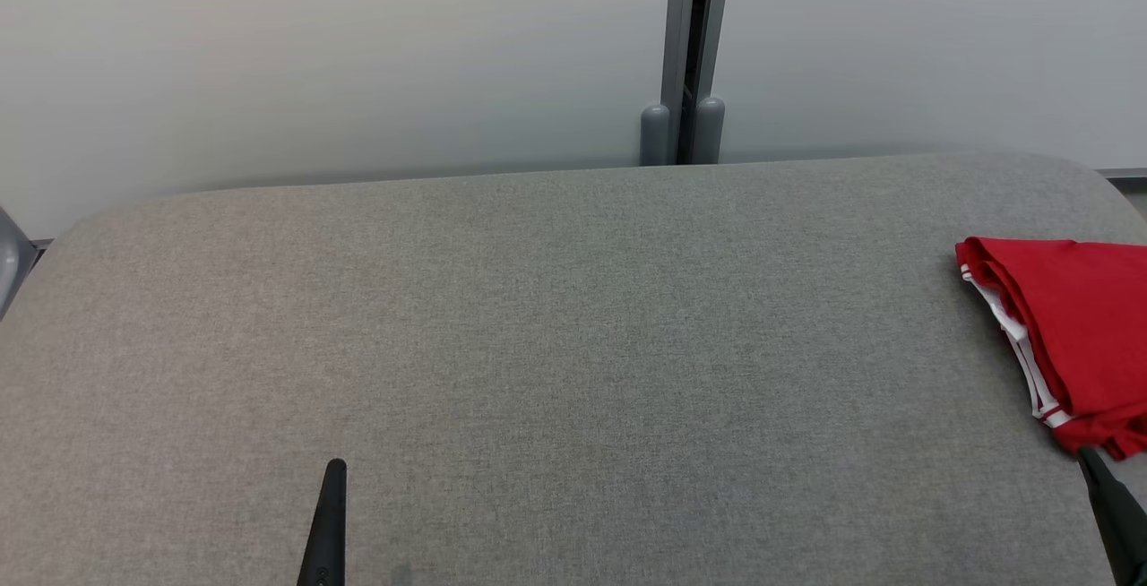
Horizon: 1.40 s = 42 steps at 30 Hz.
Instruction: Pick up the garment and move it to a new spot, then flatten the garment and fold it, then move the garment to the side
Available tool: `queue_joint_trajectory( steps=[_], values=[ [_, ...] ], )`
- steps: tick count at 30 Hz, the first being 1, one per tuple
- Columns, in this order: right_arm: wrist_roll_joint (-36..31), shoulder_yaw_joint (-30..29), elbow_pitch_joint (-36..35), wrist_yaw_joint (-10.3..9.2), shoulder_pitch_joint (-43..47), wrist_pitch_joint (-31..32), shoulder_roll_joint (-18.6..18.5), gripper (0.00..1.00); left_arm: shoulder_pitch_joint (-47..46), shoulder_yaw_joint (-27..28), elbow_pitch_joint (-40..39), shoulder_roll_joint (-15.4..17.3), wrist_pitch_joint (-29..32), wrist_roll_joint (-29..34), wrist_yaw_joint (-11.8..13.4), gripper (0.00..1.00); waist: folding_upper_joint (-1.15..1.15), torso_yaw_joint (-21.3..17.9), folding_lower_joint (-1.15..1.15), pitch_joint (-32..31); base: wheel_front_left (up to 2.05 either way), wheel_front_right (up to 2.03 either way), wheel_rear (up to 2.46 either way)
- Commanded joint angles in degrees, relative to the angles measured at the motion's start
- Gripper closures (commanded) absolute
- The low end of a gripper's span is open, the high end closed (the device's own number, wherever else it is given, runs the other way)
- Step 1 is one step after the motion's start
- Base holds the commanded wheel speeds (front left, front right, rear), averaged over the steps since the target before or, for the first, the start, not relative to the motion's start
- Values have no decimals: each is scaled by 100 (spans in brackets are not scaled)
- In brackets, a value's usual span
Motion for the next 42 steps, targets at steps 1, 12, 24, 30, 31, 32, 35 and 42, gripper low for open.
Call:
queue_joint_trajectory(
  steps=[1, 12, 24, 30, 31, 32, 35, 42],
  values=[
    [153, -65, -33, 2, 19, 61, -13, 100, 33, 14, -64, -2, 6, -122, -60, 100, 0, 0, 0, 2, 0, 0, 0],
    [584, -198, -25, 2, 37, 236, 0, 100, 89, 13, -115, -57, 12, -485, -142, 100, 0, -4, 0, 17, 0, 0, 0],
    [1079, -337, -16, 2, 52, 414, 8, 100, 120, 12, -177, -108, 18, -891, -233, 100, 0, -7, 0, 35, 0, 0, 0],
    [1279, -401, -13, 2, 64, 485, 11, 100, 143, 13, -204, -136, 21, -1077, -271, 100, 0, -9, 0, 43, 0, 0, 0],
    [1266, -400, -12, 2, 62, 479, 12, 100, 142, 13, -199, -135, 21, -1063, -270, 100, 0, -9, 0, 43, 0, 0, 0],
    [1265, -400, -12, 2, 61, 481, 13, 100, 142, 13, -198, -134, 22, -1063, -270, 100, 0, -9, 0, 43, 0, 0, 0],
    [1262, -404, -11, 2, 59, 485, 15, 100, 143, 14, -197, -135, 22, -1062, -270, 100, 0, -9, 0, 43, 0, 0, 0],
    [1257, -408, -9, 2, 56, 492, 17, 100, 143, 16, -198, -137, 20, -1061, -270, 100, 0, -9, 0, 43, 0, 0, 0]
  ],
)
